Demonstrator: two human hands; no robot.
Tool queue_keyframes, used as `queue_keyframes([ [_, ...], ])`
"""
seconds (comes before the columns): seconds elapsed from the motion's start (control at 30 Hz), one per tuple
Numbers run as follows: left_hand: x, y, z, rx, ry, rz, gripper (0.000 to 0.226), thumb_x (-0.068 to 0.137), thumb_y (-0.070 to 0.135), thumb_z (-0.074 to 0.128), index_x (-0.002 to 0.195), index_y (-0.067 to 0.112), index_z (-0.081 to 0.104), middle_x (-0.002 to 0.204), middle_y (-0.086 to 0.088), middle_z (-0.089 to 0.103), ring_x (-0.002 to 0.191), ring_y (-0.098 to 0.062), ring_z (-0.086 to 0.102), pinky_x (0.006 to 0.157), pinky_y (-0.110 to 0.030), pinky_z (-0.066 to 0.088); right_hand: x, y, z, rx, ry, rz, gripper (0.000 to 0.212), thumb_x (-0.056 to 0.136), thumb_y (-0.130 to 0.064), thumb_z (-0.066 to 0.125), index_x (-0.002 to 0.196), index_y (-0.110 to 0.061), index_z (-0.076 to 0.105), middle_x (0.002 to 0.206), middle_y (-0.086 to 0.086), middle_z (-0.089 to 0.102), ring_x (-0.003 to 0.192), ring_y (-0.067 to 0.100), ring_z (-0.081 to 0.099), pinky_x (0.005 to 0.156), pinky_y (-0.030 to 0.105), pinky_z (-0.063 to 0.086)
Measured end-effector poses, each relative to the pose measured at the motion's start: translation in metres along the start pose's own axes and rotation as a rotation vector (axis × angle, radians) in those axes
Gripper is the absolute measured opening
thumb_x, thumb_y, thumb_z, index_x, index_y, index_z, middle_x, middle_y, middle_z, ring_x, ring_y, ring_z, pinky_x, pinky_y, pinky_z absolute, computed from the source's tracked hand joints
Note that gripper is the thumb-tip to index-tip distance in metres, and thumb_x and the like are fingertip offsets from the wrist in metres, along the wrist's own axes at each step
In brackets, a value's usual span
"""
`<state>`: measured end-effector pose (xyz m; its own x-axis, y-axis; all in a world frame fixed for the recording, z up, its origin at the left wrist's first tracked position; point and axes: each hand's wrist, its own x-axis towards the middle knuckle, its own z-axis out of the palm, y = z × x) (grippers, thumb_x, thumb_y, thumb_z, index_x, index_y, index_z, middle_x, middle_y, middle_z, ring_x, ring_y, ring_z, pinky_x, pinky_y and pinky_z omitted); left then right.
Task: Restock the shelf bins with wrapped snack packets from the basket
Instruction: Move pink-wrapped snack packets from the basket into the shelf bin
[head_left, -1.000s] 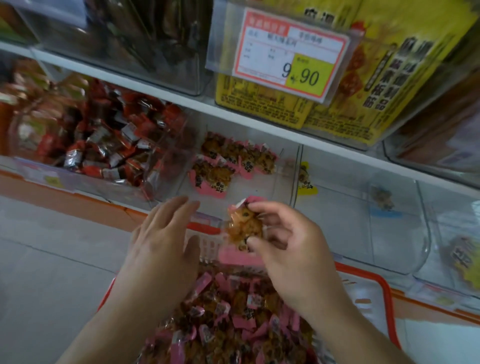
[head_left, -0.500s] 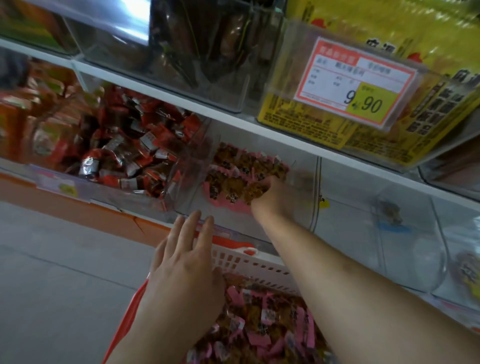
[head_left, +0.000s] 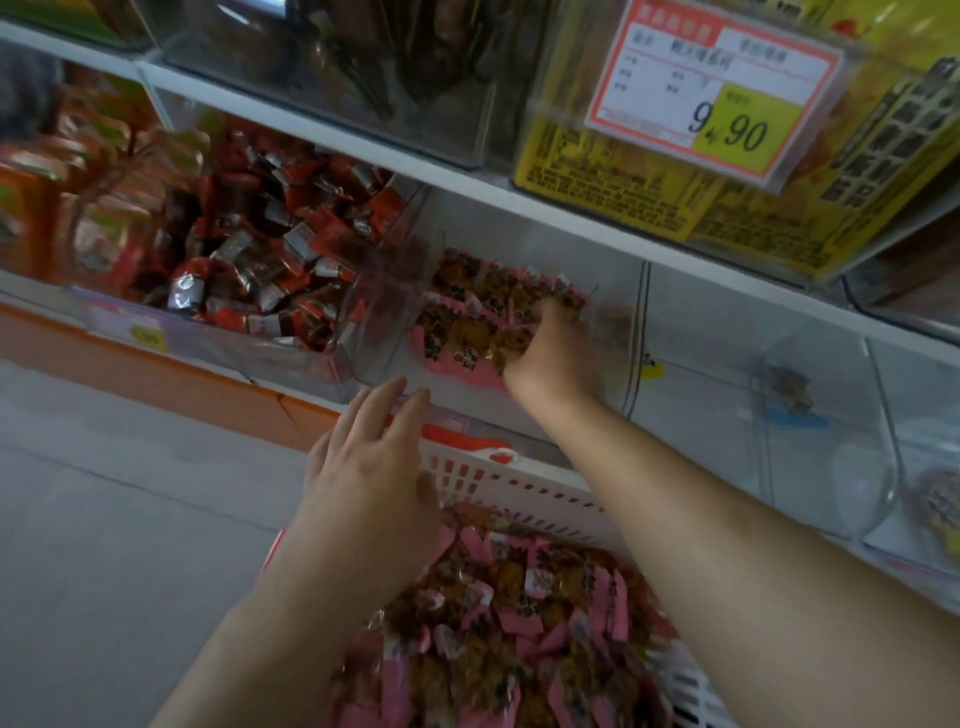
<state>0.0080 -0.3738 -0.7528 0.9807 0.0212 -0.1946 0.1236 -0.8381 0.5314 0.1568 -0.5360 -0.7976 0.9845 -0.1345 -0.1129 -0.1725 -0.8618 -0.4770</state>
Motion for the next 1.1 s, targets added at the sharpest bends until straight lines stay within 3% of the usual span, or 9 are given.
queue_keyframes([
  [0.17, -0.006, -0.006, -0.022, -0.146, 0.19, -0.088, 0.05, 0.098, 0.007, 0.058, 0.144, 0.024, 0.055, 0.145, 0.007, 0.052, 0.131, -0.014, 0.05, 0.094, -0.007, 0.037, -0.097, -0.006, -0.052, 0.254, 0.041, -0.295, 0.018, 0.1, -0.014, 0.068, 0.109, -0.025, 0.057, 0.085, -0.008, 0.057, 0.073, 0.006, 0.057, 0.06, 0.019, 0.046],
  [0.3, -0.019, -0.024, -0.027, -0.124, 0.099, -0.282, 0.046, 0.097, 0.014, 0.058, 0.142, 0.018, 0.048, 0.137, -0.006, 0.056, 0.117, -0.024, 0.056, 0.088, -0.028, 0.04, -0.176, 0.018, -0.036, 0.194, -0.333, -0.277, 0.015, 0.1, -0.018, 0.066, 0.099, -0.032, 0.059, 0.091, -0.017, 0.061, 0.085, -0.003, 0.06, 0.067, 0.011, 0.046],
  [0.4, -0.03, -0.03, -0.02, -0.067, -0.235, -0.38, 0.038, 0.104, 0.011, 0.048, 0.14, 0.005, 0.039, 0.117, -0.013, 0.059, 0.099, -0.028, 0.063, 0.075, -0.029, 0.049, -0.207, 0.033, 0.015, 0.017, -0.55, -0.222, 0.023, 0.101, -0.034, 0.065, 0.123, -0.038, 0.057, 0.127, -0.017, 0.058, 0.127, 0.007, 0.055, 0.102, 0.021, 0.045],
  [0.47, -0.033, -0.032, -0.018, -0.082, -0.271, -0.385, 0.034, 0.102, 0.004, 0.048, 0.134, 0.005, 0.038, 0.089, -0.006, 0.058, 0.074, -0.018, 0.059, 0.054, -0.025, 0.043, -0.219, 0.031, 0.045, -0.081, -0.654, -0.242, 0.06, 0.101, -0.05, 0.064, 0.154, -0.039, 0.039, 0.161, -0.005, 0.038, 0.154, 0.02, 0.031, 0.125, 0.038, 0.033],
  [0.57, -0.036, -0.032, -0.021, -0.064, -0.272, -0.395, 0.037, 0.098, -0.003, 0.048, 0.132, 0.009, 0.037, 0.08, -0.005, 0.055, 0.064, -0.014, 0.054, 0.043, -0.02, 0.035, -0.226, 0.018, 0.071, -0.19, -0.671, -0.256, 0.08, 0.098, -0.061, 0.063, 0.163, -0.048, 0.018, 0.171, 0.008, 0.021, 0.161, 0.035, 0.013, 0.13, 0.052, 0.022],
  [0.73, -0.033, -0.029, -0.024, -0.09, -0.301, -0.406, 0.042, 0.097, -0.001, 0.05, 0.136, 0.006, 0.037, 0.084, -0.008, 0.059, 0.068, -0.017, 0.057, 0.051, -0.027, 0.045, -0.223, 0.01, 0.089, -0.344, -0.628, -0.314, 0.069, 0.1, -0.057, 0.064, 0.16, -0.038, 0.036, 0.166, 0.009, 0.038, 0.161, 0.037, 0.013, 0.133, 0.049, 0.009],
  [0.87, -0.029, -0.03, -0.026, -0.125, -0.317, -0.472, 0.041, 0.099, 0.009, 0.055, 0.137, 0.008, 0.04, 0.094, -0.007, 0.058, 0.075, -0.016, 0.059, 0.054, -0.026, 0.047, -0.221, 0.016, 0.069, -0.224, -0.474, -0.337, 0.073, 0.089, -0.077, 0.064, 0.144, -0.032, 0.048, 0.142, -0.003, 0.053, 0.143, 0.023, 0.037, 0.129, 0.042, 0.024],
  [1.0, -0.031, -0.025, -0.033, -0.018, 0.044, -0.361, 0.044, 0.097, 0.02, 0.06, 0.139, 0.014, 0.048, 0.129, -0.009, 0.052, 0.116, -0.028, 0.057, 0.089, -0.039, 0.055, -0.217, 0.019, 0.016, 0.056, -0.457, -0.228, 0.071, 0.077, -0.074, 0.08, 0.136, -0.046, 0.051, 0.135, -0.027, 0.048, 0.129, -0.002, 0.044, 0.119, 0.024, 0.038],
  [1.1, -0.036, -0.011, -0.036, -0.188, 0.154, -0.144, 0.022, 0.098, 0.038, 0.06, 0.117, 0.026, 0.062, 0.106, 0.01, 0.063, 0.095, -0.007, 0.062, 0.072, -0.017, 0.048, -0.214, 0.021, -0.034, 0.124, -0.483, -0.268, 0.077, 0.075, -0.065, 0.085, 0.142, -0.05, 0.049, 0.134, -0.037, 0.041, 0.13, -0.01, 0.041, 0.113, 0.017, 0.037],
])
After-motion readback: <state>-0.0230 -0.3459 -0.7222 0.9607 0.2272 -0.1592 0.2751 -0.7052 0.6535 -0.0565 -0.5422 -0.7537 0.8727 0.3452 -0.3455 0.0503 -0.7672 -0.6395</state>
